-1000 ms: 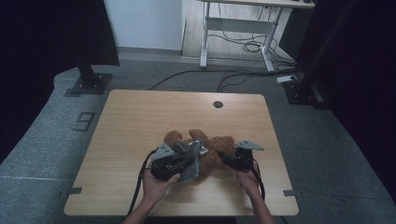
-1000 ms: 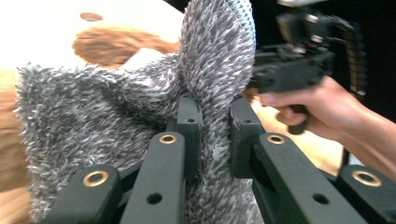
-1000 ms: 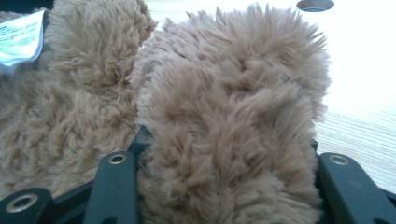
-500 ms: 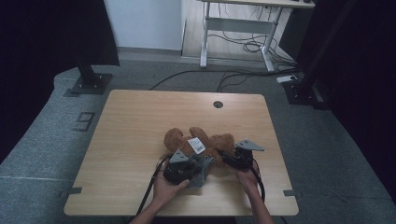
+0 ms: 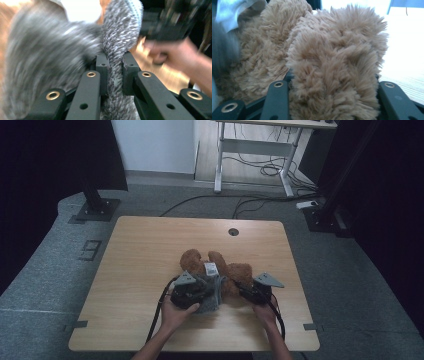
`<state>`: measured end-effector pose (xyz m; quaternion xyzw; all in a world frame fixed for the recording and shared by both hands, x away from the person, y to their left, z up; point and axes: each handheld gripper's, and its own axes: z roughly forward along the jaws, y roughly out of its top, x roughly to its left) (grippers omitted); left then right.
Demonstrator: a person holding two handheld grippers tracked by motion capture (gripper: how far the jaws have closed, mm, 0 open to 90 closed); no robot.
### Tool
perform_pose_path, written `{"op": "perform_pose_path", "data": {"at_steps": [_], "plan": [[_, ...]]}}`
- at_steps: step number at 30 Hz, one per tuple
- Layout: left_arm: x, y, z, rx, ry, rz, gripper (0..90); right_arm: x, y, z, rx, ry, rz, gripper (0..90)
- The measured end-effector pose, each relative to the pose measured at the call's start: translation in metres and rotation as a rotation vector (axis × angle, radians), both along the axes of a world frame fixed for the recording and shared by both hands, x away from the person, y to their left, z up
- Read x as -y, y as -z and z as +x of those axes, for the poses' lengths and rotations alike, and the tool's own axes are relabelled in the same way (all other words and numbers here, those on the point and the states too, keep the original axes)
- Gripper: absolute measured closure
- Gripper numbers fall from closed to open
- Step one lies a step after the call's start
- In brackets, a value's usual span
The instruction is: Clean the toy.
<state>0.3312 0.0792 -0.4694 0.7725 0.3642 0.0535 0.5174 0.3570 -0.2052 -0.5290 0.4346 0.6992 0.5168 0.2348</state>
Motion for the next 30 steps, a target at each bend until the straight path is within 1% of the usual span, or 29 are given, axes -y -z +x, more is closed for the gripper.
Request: {"op": "perform_pose_path", "data": {"at_steps": [1, 2, 3, 4, 5, 6, 7, 8, 9, 11, 13, 14, 15, 16, 18, 19, 21, 23, 24, 26, 27, 29, 30], "plan": [[-0.001, -0.014, 0.005, 0.042, -0.034, 0.002, 78.3, 0.001, 0.001, -0.002, 0.009, -0.007, -0.002, 50.2], [-0.001, -0.014, 0.005, 0.042, -0.034, 0.002, 78.3, 0.001, 0.001, -0.002, 0.009, -0.007, -0.002, 50.2], [-0.001, -0.021, 0.011, 0.058, -0.054, 0.015, 78.3, 0.001, 0.001, -0.003, 0.01, -0.009, -0.003, 50.2], [0.001, -0.024, 0.018, 0.061, -0.07, 0.034, 78.1, 0.002, 0.002, -0.005, 0.014, -0.014, -0.004, 50.2], [0.003, -0.025, 0.028, 0.044, -0.082, 0.055, 78.0, 0.003, 0.003, -0.007, 0.021, -0.019, 0.0, 50.2], [0.003, -0.024, 0.032, 0.033, -0.085, 0.06, 78.0, 0.003, 0.003, -0.007, 0.021, -0.019, 0.0, 50.2], [0.005, -0.02, 0.041, 0.004, -0.091, 0.073, 78.0, 0.003, 0.003, -0.008, 0.023, -0.021, 0.0, 50.2], [0.006, -0.016, 0.046, -0.016, -0.09, 0.074, 78.0, 0.003, 0.004, -0.009, 0.025, -0.022, 0.0, 50.1], [0.006, -0.013, 0.048, -0.023, -0.091, 0.07, 78.1, 0.004, 0.005, -0.01, 0.027, -0.024, 0.0, 50.2], [0.006, -0.009, 0.046, -0.02, -0.088, 0.069, 78.3, 0.004, 0.005, -0.011, 0.027, -0.026, 0.001, 50.1], [0.005, -0.003, 0.038, -0.015, -0.078, 0.077, 78.6, 0.005, 0.006, -0.013, 0.028, -0.033, 0.0, 49.9], [0.004, 0.001, 0.034, -0.011, -0.076, 0.071, 78.7, 0.005, 0.006, -0.015, 0.029, -0.035, 0.0, 49.8], [0.002, 0.005, 0.029, -0.01, -0.072, 0.061, 79.0, 0.008, 0.007, -0.018, 0.029, -0.049, 0.005, 49.1], [0.001, 0.007, 0.025, -0.01, -0.069, 0.051, 79.0, 0.008, 0.007, -0.018, 0.029, -0.049, 0.005, 49.1], [-0.003, 0.014, 0.015, -0.014, -0.062, 0.019, 79.3, 0.01, 0.008, -0.023, 0.025, -0.062, 0.011, 47.9], [-0.004, 0.018, 0.01, -0.009, -0.06, 0.01, 79.4, 0.011, 0.008, -0.025, 0.023, -0.066, 0.014, 46.7], [-0.005, 0.022, 0.003, 0.0, -0.057, 0.004, 79.6, 0.014, 0.007, -0.029, 0.011, -0.073, 0.021, 41.1], [-0.006, 0.025, -0.003, 0.001, -0.052, -0.006, 79.7, 0.016, 0.006, -0.031, 0.002, -0.063, 0.028, 32.8], [-0.006, 0.026, -0.004, 0.002, -0.052, -0.011, 79.7, 0.018, 0.004, -0.032, -0.005, -0.058, 0.031, 28.2], [-0.008, 0.028, -0.006, -0.003, -0.056, -0.029, 79.7, 0.018, 0.001, -0.03, -0.014, -0.055, 0.03, 22.5], [-0.009, 0.029, -0.006, -0.005, -0.055, -0.036, 79.7, 0.018, -0.001, -0.028, -0.026, -0.053, 0.028, 19.4], [-0.01, 0.03, -0.005, -0.011, -0.06, -0.05, 79.7, 0.018, -0.003, -0.022, -0.064, -0.056, 0.032, 13.7], [-0.01, 0.03, -0.005, -0.012, -0.061, -0.052, 79.7, 0.018, -0.004, -0.017, -0.084, -0.053, 0.034, 12.8]]}}
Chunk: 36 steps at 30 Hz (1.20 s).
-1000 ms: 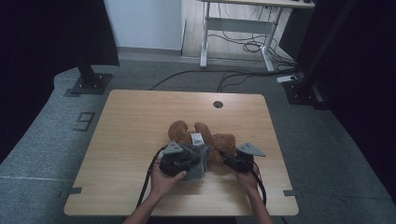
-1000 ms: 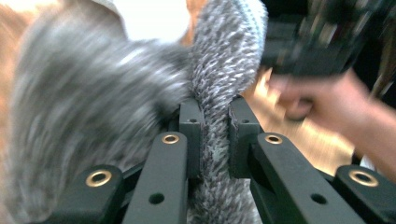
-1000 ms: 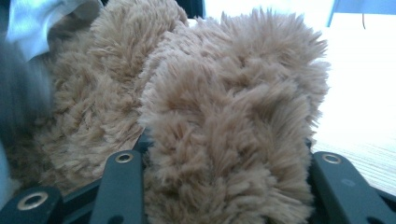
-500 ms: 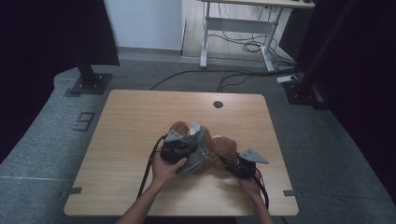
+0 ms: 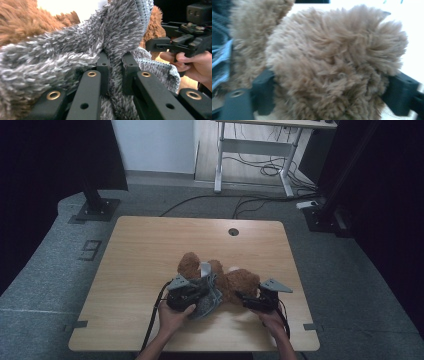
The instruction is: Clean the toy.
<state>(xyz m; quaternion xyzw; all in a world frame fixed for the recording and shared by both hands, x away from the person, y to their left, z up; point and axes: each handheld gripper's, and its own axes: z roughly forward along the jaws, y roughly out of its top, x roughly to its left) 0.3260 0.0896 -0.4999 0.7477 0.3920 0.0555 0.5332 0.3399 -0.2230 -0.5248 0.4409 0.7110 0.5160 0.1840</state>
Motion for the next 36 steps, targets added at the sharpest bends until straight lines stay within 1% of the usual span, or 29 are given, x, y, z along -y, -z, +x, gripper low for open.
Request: {"op": "perform_pose_path", "data": {"at_steps": [2, 3, 4, 5, 6, 7, 8, 11, 12, 14, 15, 17, 18, 19, 20, 21, 22, 23, 24, 25, 26, 27, 28, 29, 30, 33, 34, 35, 36], "plan": [[0.0, 0.0, 0.0, -0.001, 0.001, 0.0, 79.7, 0.0, 0.001, 0.003, -0.011, -0.011, 0.005, 16.0], [0.0, 0.0, 0.0, 0.0, -0.001, 0.0, 79.7, -0.001, 0.003, 0.003, -0.016, -0.024, 0.007, 25.2], [0.0, 0.0, -0.001, -0.001, 0.0, 0.001, 79.6, -0.001, 0.003, 0.002, -0.016, -0.029, 0.008, 28.8], [-0.001, -0.003, -0.002, -0.014, 0.009, -0.008, 79.5, -0.001, 0.005, 0.0, -0.006, -0.034, 0.003, 32.2], [-0.001, -0.003, -0.002, -0.014, 0.009, -0.008, 79.4, -0.001, 0.005, 0.0, -0.006, -0.034, 0.003, 32.2], [-0.002, -0.007, -0.004, -0.025, 0.021, -0.02, 79.4, 0.0, 0.006, -0.002, 0.002, -0.038, 0.002, 35.3], [-0.001, -0.012, -0.005, -0.027, 0.033, -0.022, 79.2, 0.0, 0.009, -0.006, 0.017, -0.042, -0.002, 37.4], [0.004, -0.032, -0.007, 0.002, 0.047, 0.003, 78.9, 0.002, 0.013, -0.012, 0.04, -0.041, -0.005, 40.2], [0.01, -0.042, -0.007, 0.024, 0.053, 0.013, 78.9, 0.002, 0.014, -0.013, 0.042, -0.039, -0.009, 40.4], [0.023, -0.059, -0.005, 0.055, 0.07, 0.015, 78.8, 0.001, 0.015, -0.015, 0.054, -0.034, -0.016, 40.4], [0.032, -0.067, -0.004, 0.069, 0.084, 0.025, 78.8, 0.001, 0.016, -0.016, 0.059, -0.034, -0.022, 40.4], [0.056, -0.081, 0.0, 0.099, 0.11, 0.048, 78.6, 0.001, 0.016, -0.017, 0.065, -0.035, -0.028, 40.4], [0.065, -0.085, 0.002, 0.104, 0.12, 0.056, 78.5, 0.001, 0.016, -0.017, 0.066, -0.037, -0.035, 40.5], [0.078, -0.088, 0.004, 0.108, 0.129, 0.076, 78.5, 0.001, 0.016, -0.018, 0.066, -0.036, -0.038, 40.6], [0.091, -0.09, 0.007, 0.11, 0.134, 0.091, 78.4, 0.001, 0.015, -0.018, 0.068, -0.035, -0.042, 40.6], [0.107, -0.089, 0.012, 0.105, 0.137, 0.12, 78.0, 0.0, 0.015, -0.018, 0.076, -0.035, -0.052, 40.8], [0.115, -0.087, 0.016, 0.106, 0.133, 0.149, 78.0, 0.0, 0.015, -0.018, 0.076, -0.035, -0.052, 40.8], [0.128, -0.082, 0.022, 0.085, 0.128, 0.176, 77.8, 0.0, 0.015, -0.018, 0.079, -0.035, -0.054, 40.9], [0.134, -0.078, 0.026, 0.065, 0.131, 0.188, 77.8, 0.0, 0.015, -0.019, 0.083, -0.036, -0.056, 41.1], [0.141, -0.071, 0.03, 0.048, 0.128, 0.22, 77.8, 0.0, 0.015, -0.019, 0.084, -0.037, -0.061, 41.2], [0.147, -0.063, 0.033, 0.043, 0.121, 0.269, 77.8, 0.0, 0.015, -0.019, 0.086, -0.035, -0.063, 41.3], [0.148, -0.054, 0.036, 0.041, 0.113, 0.298, 77.9, 0.0, 0.016, -0.019, 0.085, -0.037, -0.063, 41.3], [0.146, -0.049, 0.038, 0.035, 0.111, 0.278, 78.0, 0.0, 0.016, -0.019, 0.086, -0.034, -0.07, 41.4], [0.14, -0.046, 0.039, 0.02, 0.108, 0.247, 78.2, 0.0, 0.017, -0.019, 0.085, -0.032, -0.083, 41.5], [0.135, -0.046, 0.039, 0.021, 0.1, 0.232, 78.3, -0.001, 0.017, -0.02, 0.089, -0.033, -0.087, 41.7], [0.115, -0.048, 0.034, 0.082, 0.053, 0.258, 78.7, -0.002, 0.016, -0.02, 0.087, -0.025, -0.091, 41.8], [0.099, -0.047, 0.033, 0.089, 0.033, 0.24, 78.8, -0.001, 0.016, -0.019, 0.085, -0.027, -0.084, 41.8], [0.099, -0.047, 0.033, 0.089, 0.033, 0.24, 78.9, -0.001, 0.016, -0.019, 0.085, -0.027, -0.084, 41.8], [0.087, -0.046, 0.034, 0.073, 0.026, 0.205, 78.9, -0.001, 0.016, -0.02, 0.087, -0.028, -0.081, 41.8]]}}
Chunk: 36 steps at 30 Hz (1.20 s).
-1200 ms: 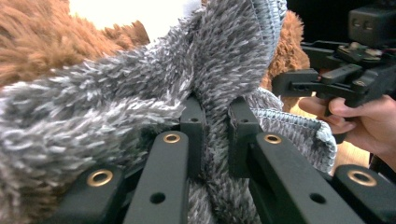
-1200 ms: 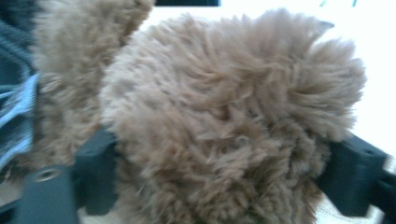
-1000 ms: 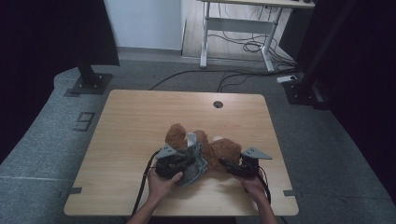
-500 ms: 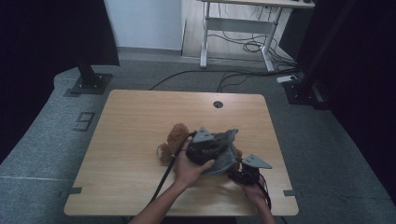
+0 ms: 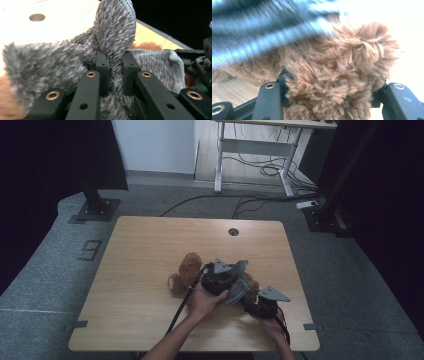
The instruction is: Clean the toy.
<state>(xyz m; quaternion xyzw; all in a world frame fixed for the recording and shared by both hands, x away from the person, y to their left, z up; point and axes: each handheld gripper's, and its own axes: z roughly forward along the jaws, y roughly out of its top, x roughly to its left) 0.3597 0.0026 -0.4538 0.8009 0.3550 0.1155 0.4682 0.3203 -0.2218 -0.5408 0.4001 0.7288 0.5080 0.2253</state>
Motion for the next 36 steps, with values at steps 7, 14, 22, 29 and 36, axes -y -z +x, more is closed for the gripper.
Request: {"op": "perform_pose_path", "data": {"at_steps": [7, 14, 22, 29, 36], "plan": [[-0.044, -0.015, -0.006, 0.035, -0.048, -0.066, 78.8, 0.0, 0.002, -0.003, 0.022, -0.009, -0.014, 42.8], [-0.102, -0.011, 0.008, -0.02, -0.162, -0.056, 78.6, 0.002, 0.003, -0.002, 0.021, -0.021, -0.001, 42.7], [-0.09, -0.008, 0.01, -0.062, -0.087, -0.073, 78.4, 0.001, 0.003, -0.001, 0.023, -0.024, -0.006, 43.1], [-0.021, -0.007, 0.003, -0.056, 0.042, 0.014, 78.2, 0.001, 0.002, -0.001, 0.023, -0.024, -0.011, 43.2], [-0.035, 0.0, 0.003, -0.051, 0.005, 0.03, 78.3, 0.001, 0.003, -0.001, 0.026, -0.028, -0.014, 43.1]]}}
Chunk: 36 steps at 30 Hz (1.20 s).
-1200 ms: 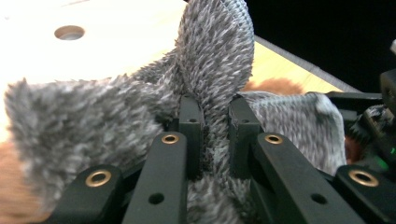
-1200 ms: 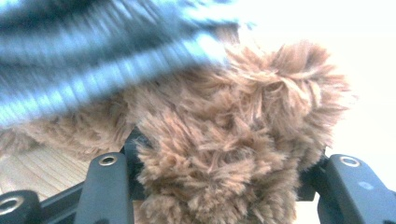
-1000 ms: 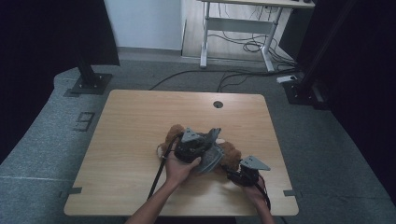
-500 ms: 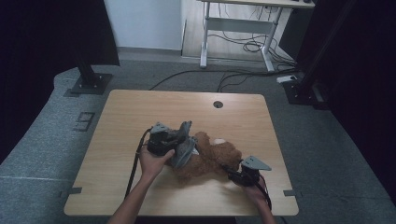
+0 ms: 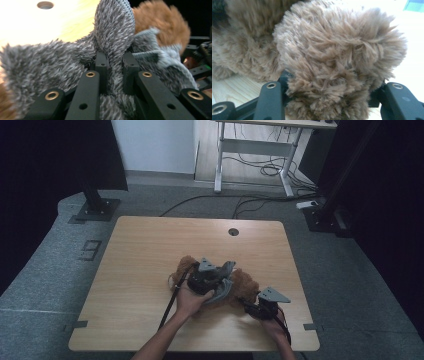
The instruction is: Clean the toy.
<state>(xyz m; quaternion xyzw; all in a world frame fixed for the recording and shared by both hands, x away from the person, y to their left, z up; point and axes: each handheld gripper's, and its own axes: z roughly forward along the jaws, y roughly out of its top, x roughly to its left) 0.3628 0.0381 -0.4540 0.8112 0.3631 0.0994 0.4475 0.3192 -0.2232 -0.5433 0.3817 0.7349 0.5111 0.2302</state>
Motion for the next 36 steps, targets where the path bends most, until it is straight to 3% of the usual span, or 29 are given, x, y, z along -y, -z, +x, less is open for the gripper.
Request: {"op": "perform_pose_path", "data": {"at_steps": [2, 5, 7, 10, 12, 16, 19, 24, 27, 28, 31, 34, 35, 36], "plan": [[-0.013, -0.002, -0.001, 0.015, -0.026, 0.0, 78.3, -0.001, 0.0, 0.0, 0.002, -0.001, -0.003, 43.1], [-0.032, -0.009, -0.006, 0.079, -0.089, 0.052, 78.3, 0.0, 0.0, 0.0, -0.002, 0.0, 0.001, 43.1], [-0.051, -0.008, -0.002, 0.066, -0.122, 0.047, 78.3, 0.0, 0.0, 0.0, -0.005, 0.001, 0.006, 43.0], [-0.078, -0.002, 0.003, 0.022, -0.158, 0.012, 78.3, 0.0, 0.0, 0.001, -0.005, 0.002, 0.008, 43.0], [-0.095, 0.003, 0.002, -0.008, -0.167, -0.038, 78.3, -0.001, -0.001, 0.001, -0.005, 0.003, 0.01, 42.9], [-0.111, 0.003, -0.005, 0.007, -0.196, -0.051, 78.2, -0.001, -0.001, 0.002, -0.006, 0.003, 0.011, 42.9], [-0.113, -0.007, -0.013, 0.032, -0.196, -0.081, 78.2, -0.001, -0.001, 0.002, -0.009, 0.007, 0.012, 43.0], [-0.09, -0.034, -0.025, 0.083, -0.118, -0.133, 78.1, -0.003, -0.002, 0.005, -0.014, 0.012, 0.012, 43.0], [-0.06, -0.048, -0.028, 0.099, -0.059, -0.136, 78.1, -0.004, -0.002, 0.006, -0.017, 0.011, 0.012, 43.0], [-0.043, -0.053, -0.026, 0.101, -0.024, -0.135, 78.1, -0.004, -0.002, 0.006, -0.018, 0.012, 0.012, 43.0], [-0.009, -0.059, -0.021, 0.105, 0.018, -0.121, 78.0, -0.004, -0.002, 0.007, -0.021, 0.012, 0.014, 43.0], [0.027, -0.057, -0.01, 0.042, 0.068, -0.143, 77.9, -0.004, -0.003, 0.008, -0.021, 0.01, 0.01, 43.0], [0.041, -0.053, -0.005, 0.01, 0.084, -0.14, 77.9, -0.004, -0.002, 0.008, -0.018, 0.009, 0.01, 43.0], [0.05, -0.049, -0.003, 0.006, 0.085, -0.121, 77.9, -0.004, -0.002, 0.008, -0.016, 0.008, 0.01, 43.0]]}}
